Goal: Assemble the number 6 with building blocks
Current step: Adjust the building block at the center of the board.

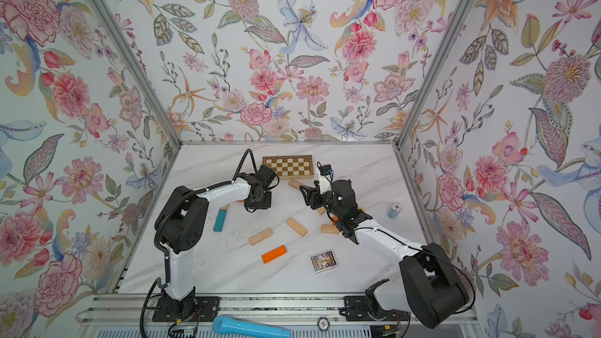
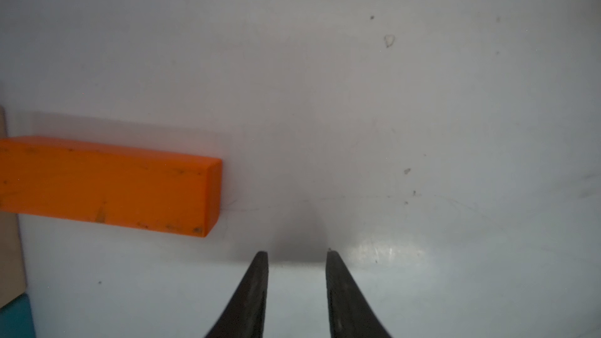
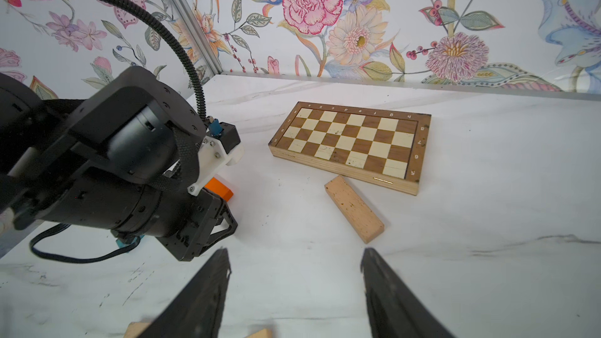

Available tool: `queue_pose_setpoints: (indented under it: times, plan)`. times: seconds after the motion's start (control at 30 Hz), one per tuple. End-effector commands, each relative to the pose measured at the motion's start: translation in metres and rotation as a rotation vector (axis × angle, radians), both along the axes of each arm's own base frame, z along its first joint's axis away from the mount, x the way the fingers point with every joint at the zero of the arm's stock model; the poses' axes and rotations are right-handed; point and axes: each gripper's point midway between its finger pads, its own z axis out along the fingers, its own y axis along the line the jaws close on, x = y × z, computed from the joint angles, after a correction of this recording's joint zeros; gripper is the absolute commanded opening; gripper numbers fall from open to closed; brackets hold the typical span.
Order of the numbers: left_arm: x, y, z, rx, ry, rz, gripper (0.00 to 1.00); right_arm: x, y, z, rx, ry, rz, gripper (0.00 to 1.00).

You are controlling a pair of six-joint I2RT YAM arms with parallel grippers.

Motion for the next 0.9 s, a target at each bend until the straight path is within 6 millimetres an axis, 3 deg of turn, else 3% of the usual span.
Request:
queue_pose_setpoints:
  times: [0.0,0.87]
  plan:
    - [0.004,0.011,-0.005,0.082,0.012,-0.015,0.33,-0.003,0.002,0.003,0.028,-0.010,0.019,0.66]
    - [0.014,0.035,-0.023,0.125,0.042,-0.002,0.32,-0.004,0.010,0.005,0.036,-0.010,0.051,0.66]
